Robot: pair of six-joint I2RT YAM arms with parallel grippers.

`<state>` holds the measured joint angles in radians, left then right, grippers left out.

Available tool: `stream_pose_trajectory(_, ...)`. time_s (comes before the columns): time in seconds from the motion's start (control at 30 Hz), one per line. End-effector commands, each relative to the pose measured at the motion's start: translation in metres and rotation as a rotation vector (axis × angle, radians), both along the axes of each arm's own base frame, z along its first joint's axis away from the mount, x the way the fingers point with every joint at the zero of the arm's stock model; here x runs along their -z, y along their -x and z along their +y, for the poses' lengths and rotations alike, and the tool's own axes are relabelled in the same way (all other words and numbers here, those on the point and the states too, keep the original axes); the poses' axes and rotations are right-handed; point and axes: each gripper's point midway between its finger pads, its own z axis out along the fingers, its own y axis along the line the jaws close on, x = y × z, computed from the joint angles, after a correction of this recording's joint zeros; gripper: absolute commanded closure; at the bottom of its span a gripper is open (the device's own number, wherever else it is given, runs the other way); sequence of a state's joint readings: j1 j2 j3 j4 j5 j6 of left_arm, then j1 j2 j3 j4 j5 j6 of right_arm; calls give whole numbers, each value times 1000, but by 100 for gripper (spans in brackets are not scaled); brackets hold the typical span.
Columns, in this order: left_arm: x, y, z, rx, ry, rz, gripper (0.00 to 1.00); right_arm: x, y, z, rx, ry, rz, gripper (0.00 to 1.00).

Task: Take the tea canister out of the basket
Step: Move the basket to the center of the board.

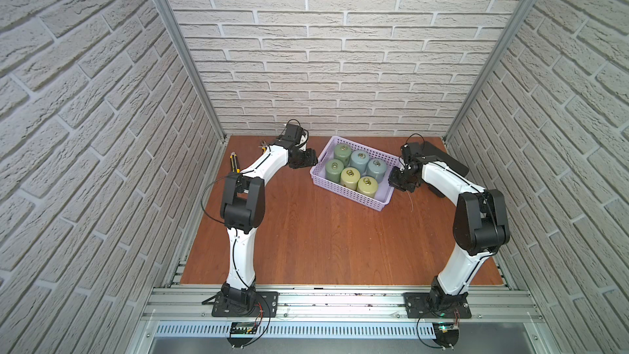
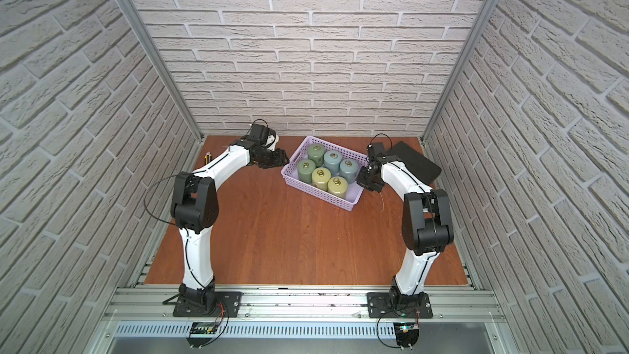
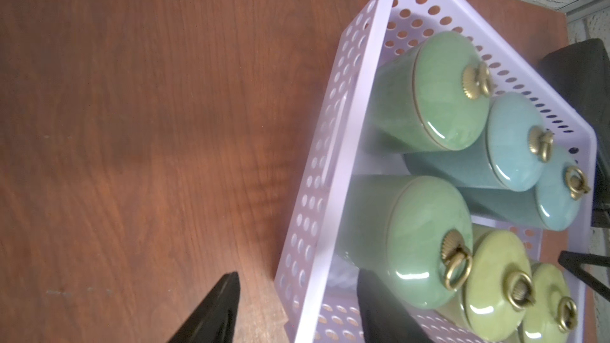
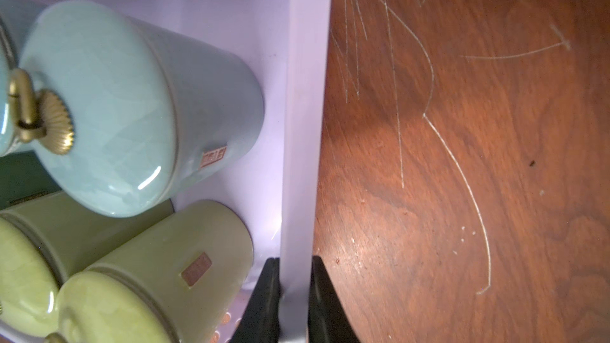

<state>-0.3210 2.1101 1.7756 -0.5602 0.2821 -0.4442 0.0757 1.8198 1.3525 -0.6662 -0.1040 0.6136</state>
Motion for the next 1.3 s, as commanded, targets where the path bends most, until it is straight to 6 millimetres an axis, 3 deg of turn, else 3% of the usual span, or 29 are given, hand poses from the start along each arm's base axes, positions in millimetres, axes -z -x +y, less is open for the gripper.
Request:
stream_pose_trajectory(0.0,4,-1,-8,36,-2,6,42,-5,-7,6,-47,1,-24,88)
stream_pose_trajectory(0.4,23,2,-17,52,-27,56,59,-6,-6,7,-51,-1,-25,90)
stream_pose_trajectory(0.73,25,3,-18,49,-25,66,84,-8,-9,8,-68,-2,-37,91)
stream_pose_trajectory(0.97,25,11,-11,18,-35,68,92,-16,-28,18,-116,-36,-81,93)
stream_pose_trajectory(1.27,28,25,16,-86,-21,73,98,-34,-66,34,-199,-73,-145,93)
